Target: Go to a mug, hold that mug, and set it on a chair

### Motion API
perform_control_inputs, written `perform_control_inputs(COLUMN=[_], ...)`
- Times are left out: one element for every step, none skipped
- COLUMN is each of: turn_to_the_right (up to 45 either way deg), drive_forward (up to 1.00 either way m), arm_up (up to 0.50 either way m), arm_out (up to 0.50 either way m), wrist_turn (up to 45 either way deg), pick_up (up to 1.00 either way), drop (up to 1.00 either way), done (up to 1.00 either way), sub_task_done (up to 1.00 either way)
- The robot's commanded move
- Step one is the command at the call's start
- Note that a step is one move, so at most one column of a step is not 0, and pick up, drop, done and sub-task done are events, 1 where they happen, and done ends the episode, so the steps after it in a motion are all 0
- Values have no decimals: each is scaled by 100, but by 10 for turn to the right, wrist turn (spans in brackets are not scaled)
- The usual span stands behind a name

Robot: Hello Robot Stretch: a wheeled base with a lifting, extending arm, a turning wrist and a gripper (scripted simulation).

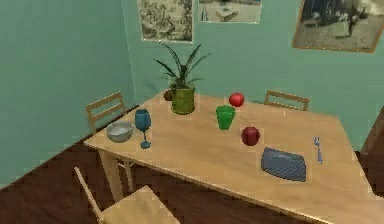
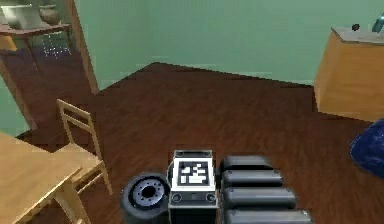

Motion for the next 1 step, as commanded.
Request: perform_control_inputs(turn_to_the_right=[450], drive_forward=[0], arm_up=[0], arm_out=[0], wrist_turn=[0], pick_up=[0], drop=[0], done=[0], sub_task_done=[0])
